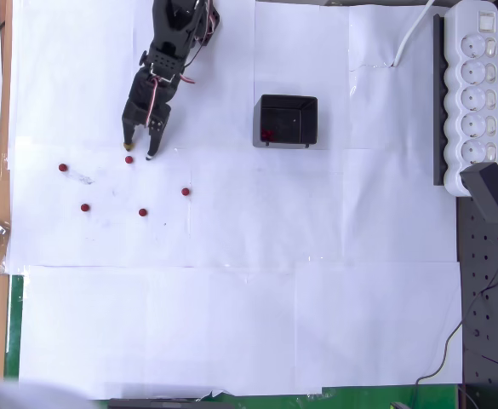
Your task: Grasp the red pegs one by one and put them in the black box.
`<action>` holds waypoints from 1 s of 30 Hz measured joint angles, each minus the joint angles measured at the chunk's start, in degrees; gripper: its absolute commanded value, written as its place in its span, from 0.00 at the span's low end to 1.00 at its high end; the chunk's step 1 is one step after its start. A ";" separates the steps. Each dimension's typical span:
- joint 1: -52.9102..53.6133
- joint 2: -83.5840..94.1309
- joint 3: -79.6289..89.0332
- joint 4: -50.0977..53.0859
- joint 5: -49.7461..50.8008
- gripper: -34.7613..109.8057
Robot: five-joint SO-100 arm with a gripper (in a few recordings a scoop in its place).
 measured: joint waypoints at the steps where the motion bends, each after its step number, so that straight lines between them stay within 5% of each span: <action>1: 0.00 0.53 0.70 0.09 0.00 0.36; 19: 0.00 5.45 5.89 -0.26 -1.05 0.35; 30: 0.00 5.45 5.80 -0.26 -1.05 0.24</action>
